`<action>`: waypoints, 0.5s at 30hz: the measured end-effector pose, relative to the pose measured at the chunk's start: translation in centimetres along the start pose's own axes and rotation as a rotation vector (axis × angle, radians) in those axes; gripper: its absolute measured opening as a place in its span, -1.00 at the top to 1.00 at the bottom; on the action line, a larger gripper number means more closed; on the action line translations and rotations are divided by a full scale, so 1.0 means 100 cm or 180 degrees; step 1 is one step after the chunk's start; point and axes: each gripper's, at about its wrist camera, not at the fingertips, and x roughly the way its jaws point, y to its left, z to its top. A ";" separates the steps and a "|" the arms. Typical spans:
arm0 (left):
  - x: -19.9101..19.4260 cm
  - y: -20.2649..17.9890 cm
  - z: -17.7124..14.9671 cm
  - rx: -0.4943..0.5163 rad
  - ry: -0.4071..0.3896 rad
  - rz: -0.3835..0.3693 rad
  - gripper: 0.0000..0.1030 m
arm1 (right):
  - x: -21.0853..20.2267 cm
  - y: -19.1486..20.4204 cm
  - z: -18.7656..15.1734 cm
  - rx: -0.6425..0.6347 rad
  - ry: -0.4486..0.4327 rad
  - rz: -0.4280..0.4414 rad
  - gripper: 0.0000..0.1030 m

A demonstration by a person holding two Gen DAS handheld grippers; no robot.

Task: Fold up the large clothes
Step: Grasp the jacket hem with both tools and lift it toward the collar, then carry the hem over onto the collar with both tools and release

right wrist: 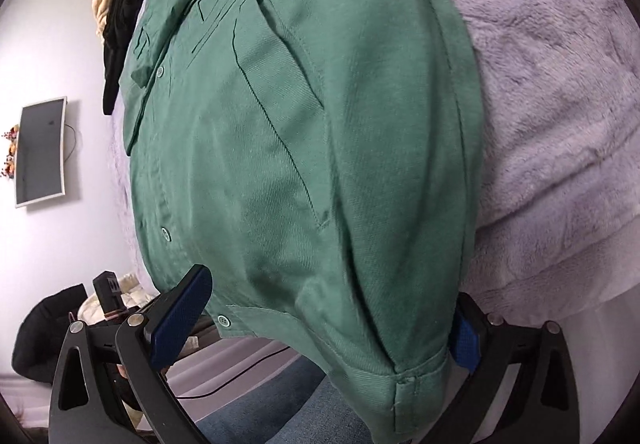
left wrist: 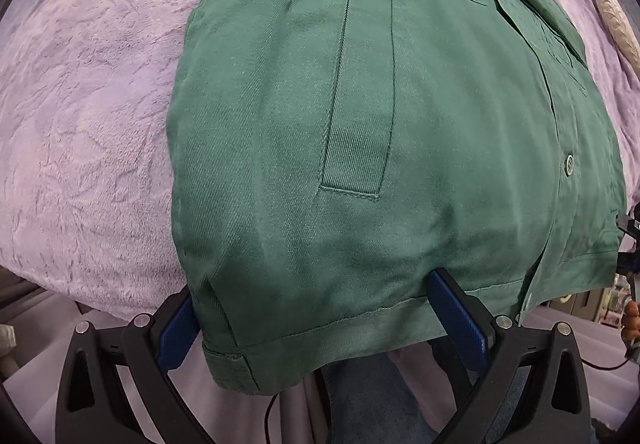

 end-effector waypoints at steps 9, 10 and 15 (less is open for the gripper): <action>0.005 -0.010 -0.002 -0.0003 0.0001 0.0032 -1.00 | -0.003 -0.003 0.002 0.0091 0.0057 -0.0090 -0.91; 0.007 -0.013 0.000 -0.0016 0.0004 0.0029 -1.00 | -0.003 -0.002 0.001 0.0092 0.0089 -0.0103 -0.51; -0.001 -0.005 0.004 -0.0052 -0.0018 0.0035 -0.23 | -0.019 0.010 -0.002 0.0069 0.0137 0.0349 0.74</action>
